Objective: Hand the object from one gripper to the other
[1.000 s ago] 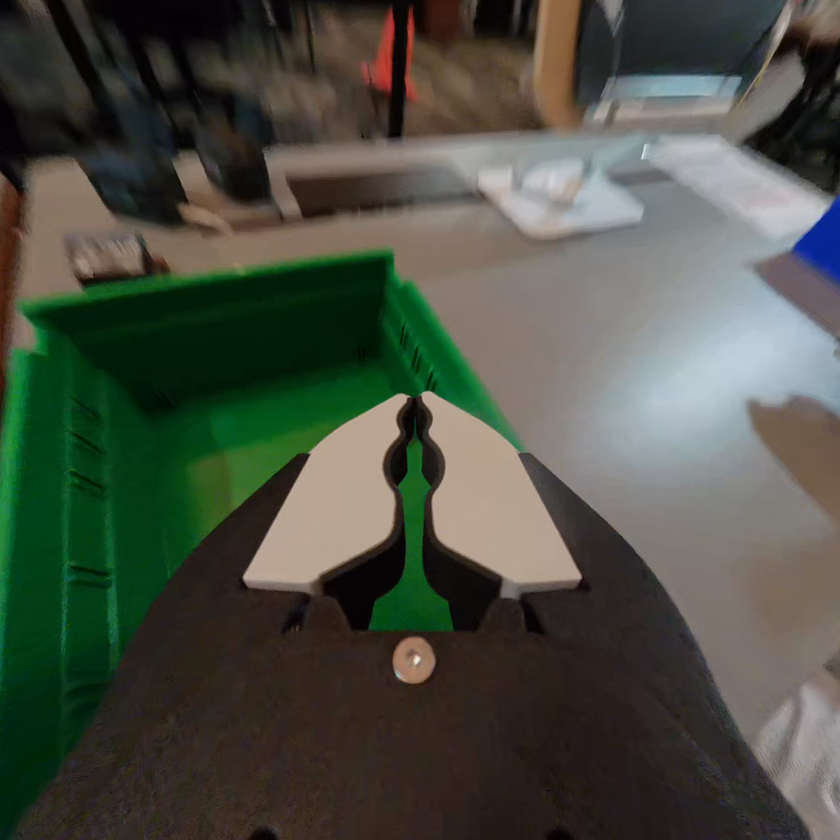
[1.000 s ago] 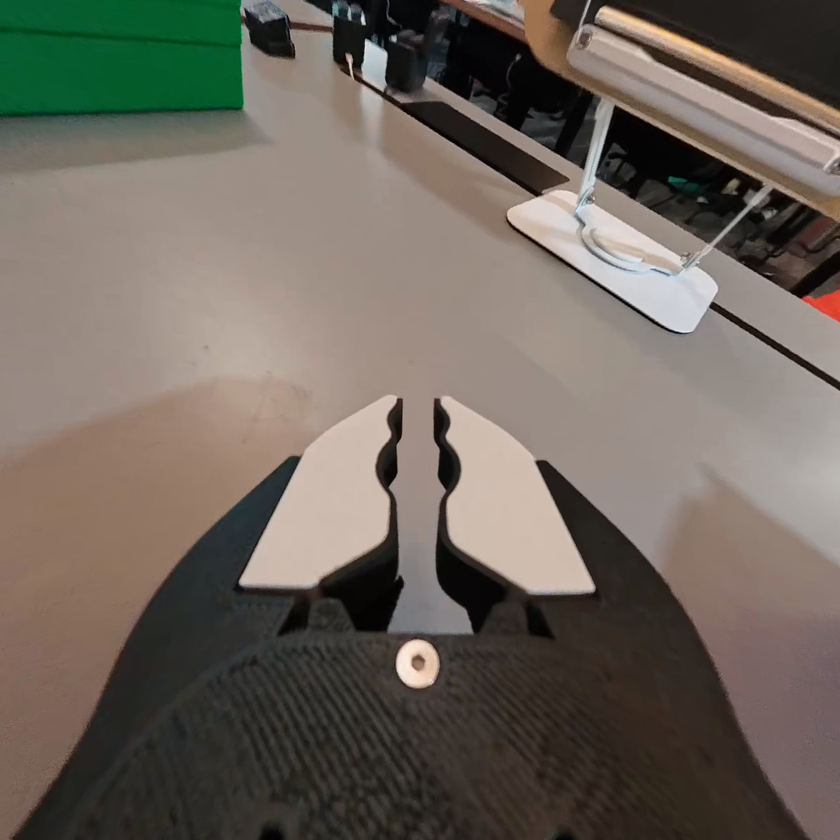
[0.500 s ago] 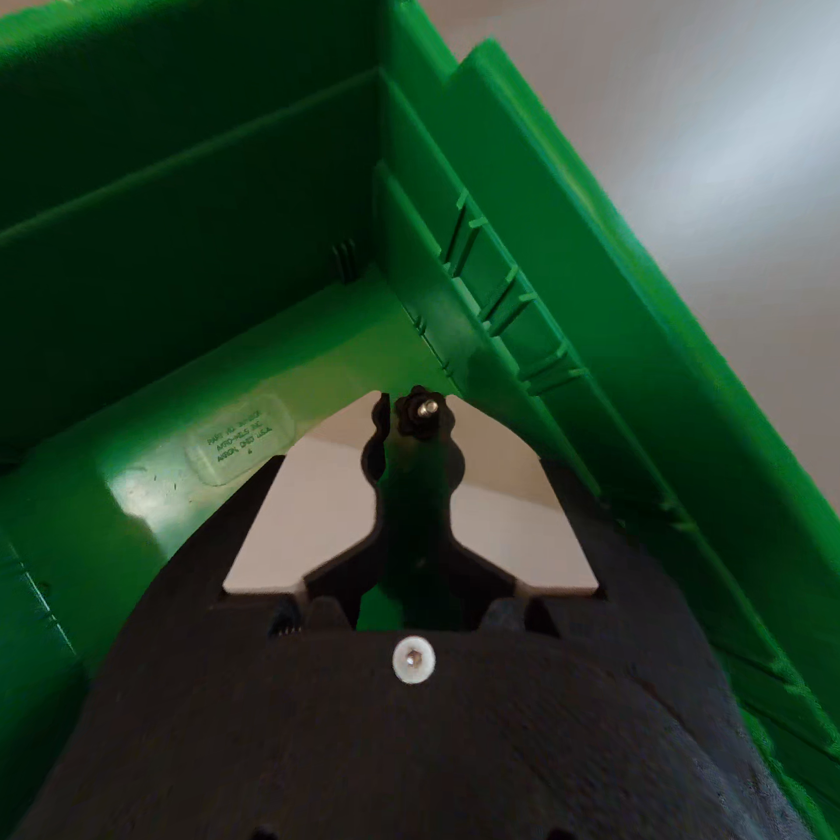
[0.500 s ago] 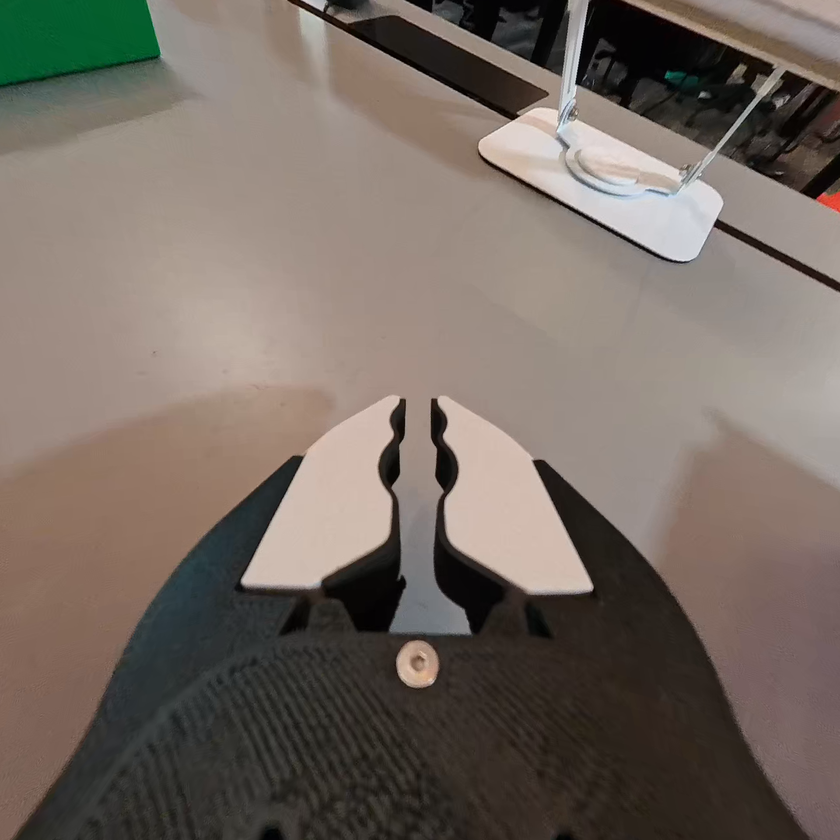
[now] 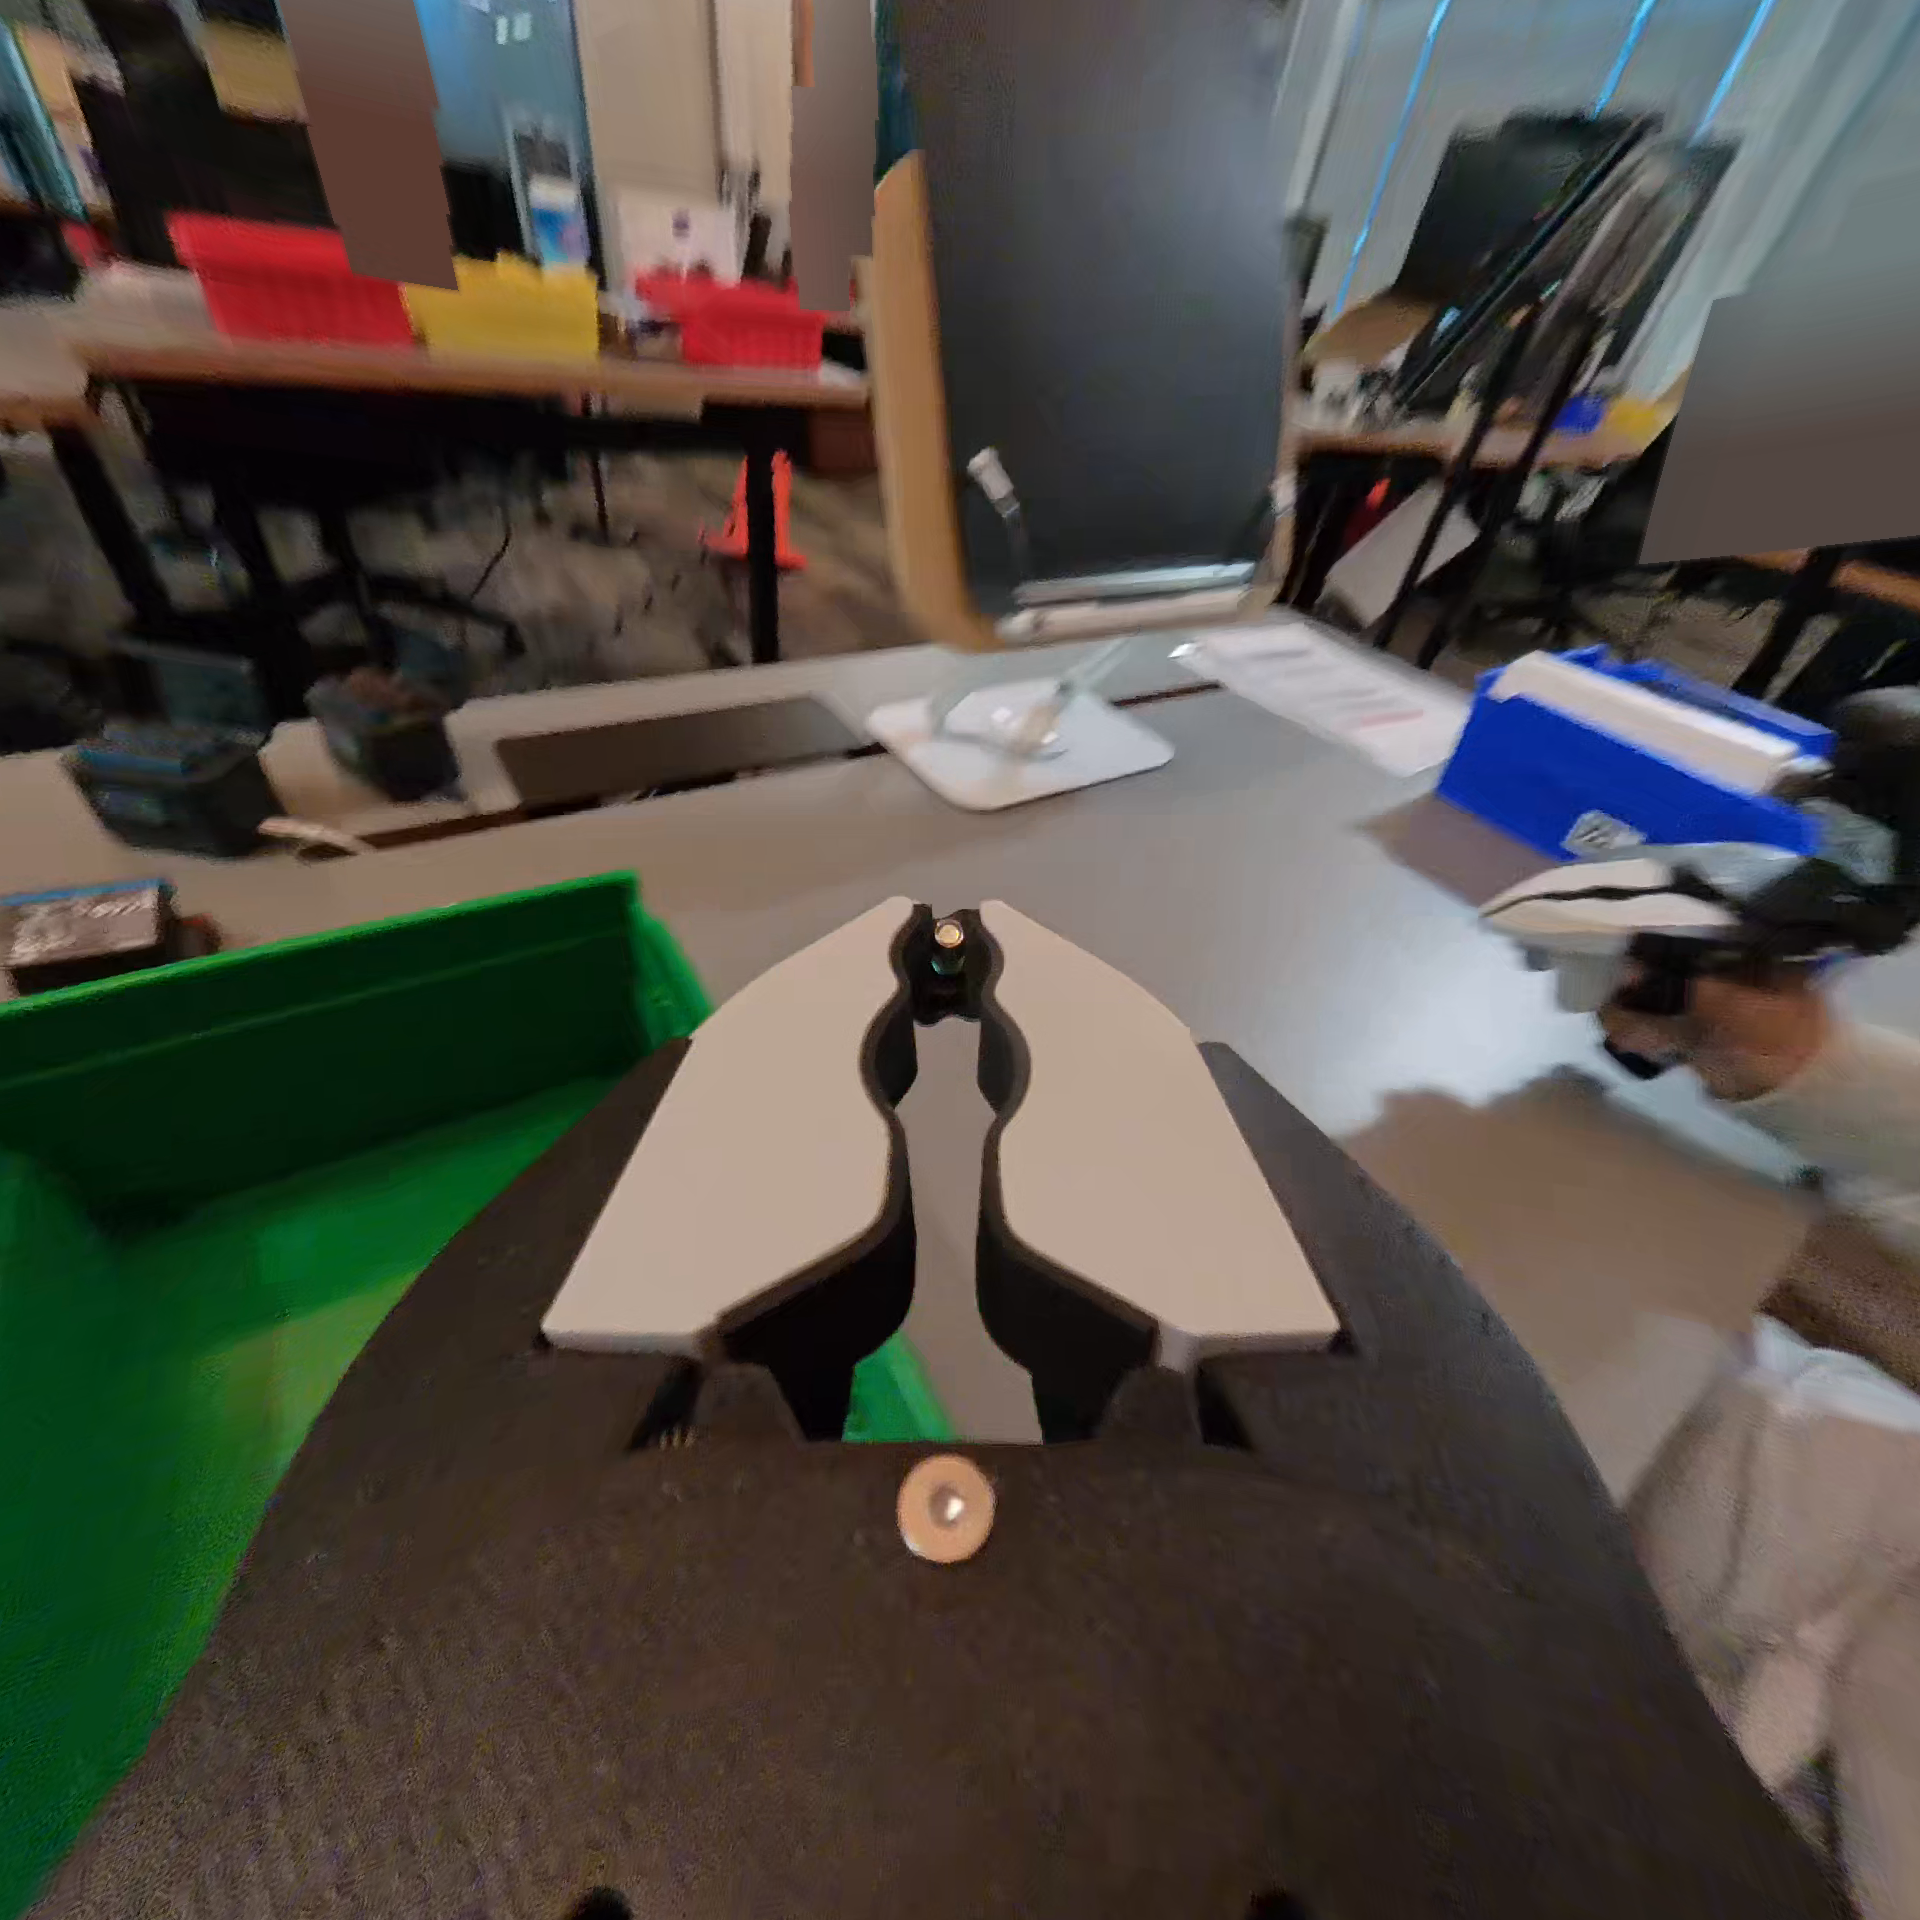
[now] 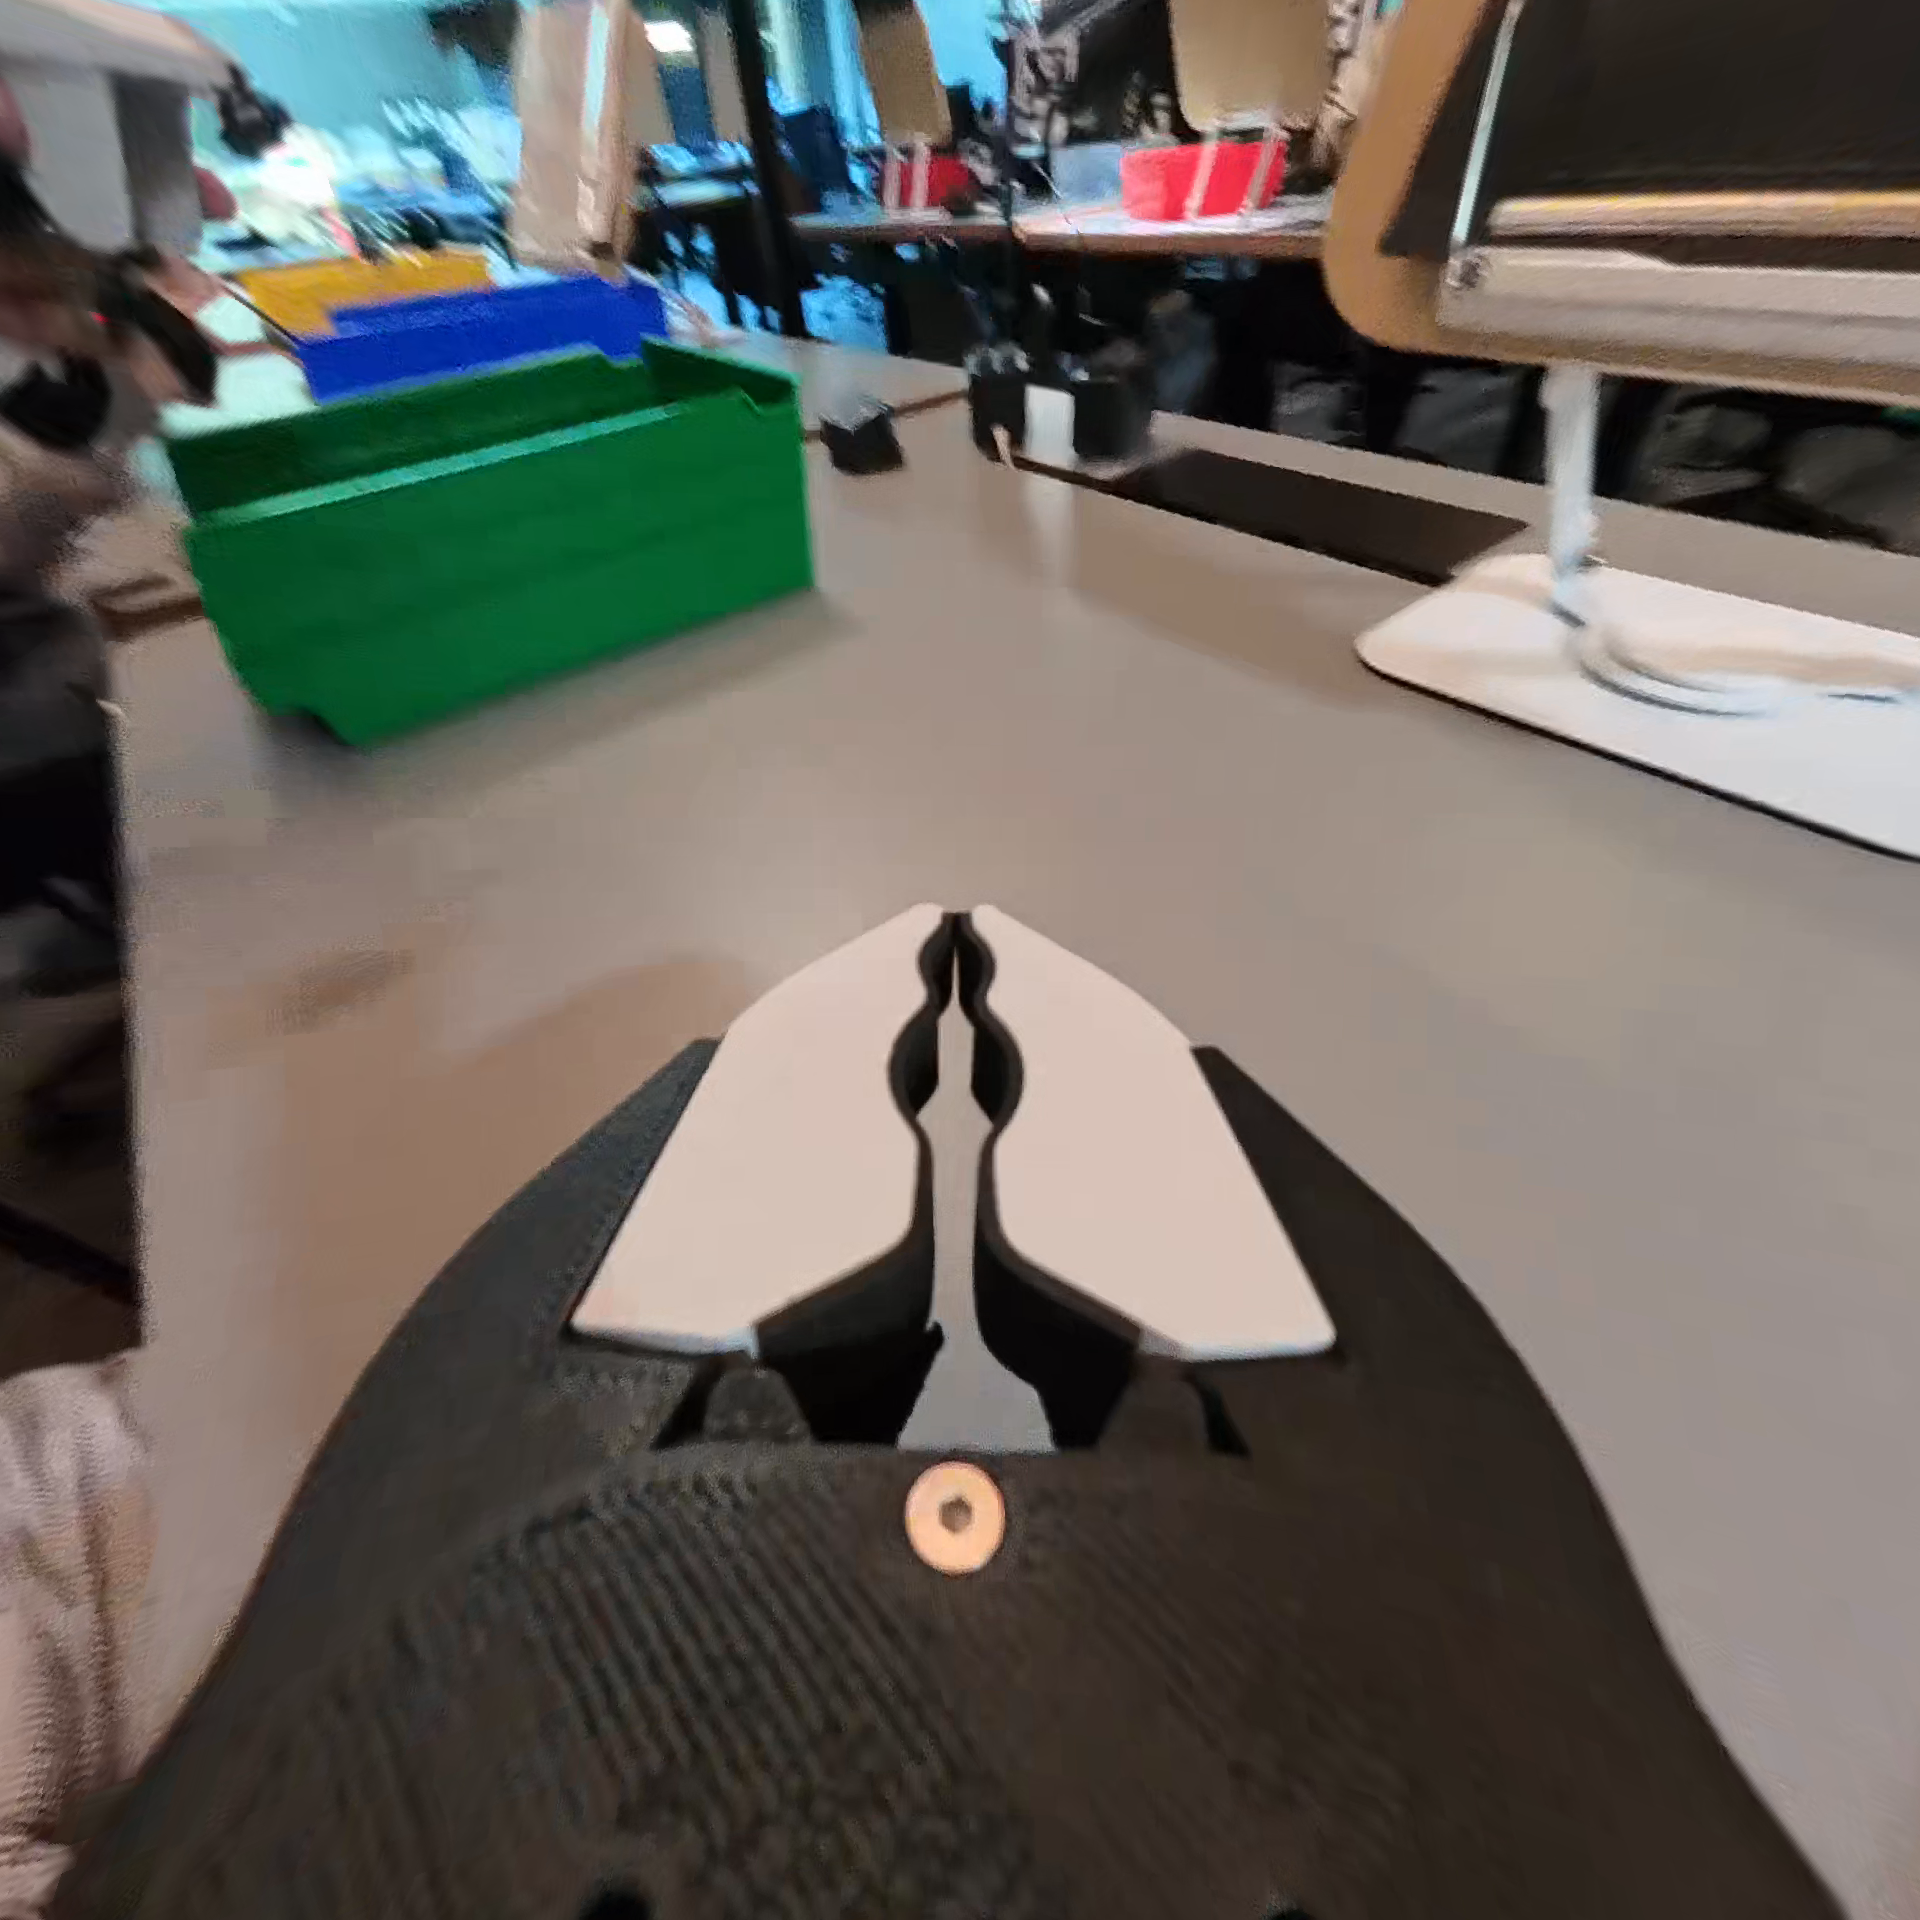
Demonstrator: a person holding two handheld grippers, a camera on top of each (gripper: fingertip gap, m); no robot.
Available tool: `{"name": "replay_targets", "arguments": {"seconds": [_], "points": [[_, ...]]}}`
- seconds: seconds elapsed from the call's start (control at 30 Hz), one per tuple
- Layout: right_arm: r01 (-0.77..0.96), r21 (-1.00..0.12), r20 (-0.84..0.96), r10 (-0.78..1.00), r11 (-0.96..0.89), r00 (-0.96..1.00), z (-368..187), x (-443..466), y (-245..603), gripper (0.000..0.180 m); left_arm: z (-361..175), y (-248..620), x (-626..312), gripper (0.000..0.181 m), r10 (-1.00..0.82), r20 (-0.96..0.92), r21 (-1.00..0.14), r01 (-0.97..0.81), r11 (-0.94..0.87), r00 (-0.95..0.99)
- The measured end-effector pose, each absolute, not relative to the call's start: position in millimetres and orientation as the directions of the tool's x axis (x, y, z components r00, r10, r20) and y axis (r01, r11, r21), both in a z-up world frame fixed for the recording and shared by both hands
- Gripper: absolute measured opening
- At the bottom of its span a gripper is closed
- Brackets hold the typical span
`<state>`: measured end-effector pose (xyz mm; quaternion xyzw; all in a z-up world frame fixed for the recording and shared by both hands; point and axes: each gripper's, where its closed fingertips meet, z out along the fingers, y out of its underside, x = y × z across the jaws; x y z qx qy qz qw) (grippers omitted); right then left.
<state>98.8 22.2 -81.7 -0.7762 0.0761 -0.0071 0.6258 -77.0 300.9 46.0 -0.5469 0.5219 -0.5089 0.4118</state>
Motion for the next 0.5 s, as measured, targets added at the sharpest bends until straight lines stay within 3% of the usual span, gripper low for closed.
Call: {"name": "replay_targets", "arguments": {"seconds": [0.03,0.13,0.27,0.5], "points": [[-0.116,-0.974,-0.099,-0.097,-0.197,0.99,-78,95,26,0.0,53,282,-86,0.006,-0.989,0.128,-0.987,-0.109,-0.12,-0.072],[-0.107,-0.971,-0.104,-0.028,-0.216,0.994,-77,85,33,0.002,58,235,-98,0.005,-0.974,0.189,-0.982,0.005,-0.191,-0.121],[-0.122,-0.966,-0.131,0.025,-0.229,0.991,-67,67,36,0.007,50,172,-75,0.006,-0.828,0.404,-0.9,-0.007,-0.435,-0.388],[-0.114,-0.958,-0.1,-0.069,-0.264,0.993,-68,86,35,0.01,8,102,14,0.005,-0.412,0.726,-0.636,-0.308,-0.708,-0.551]]}}
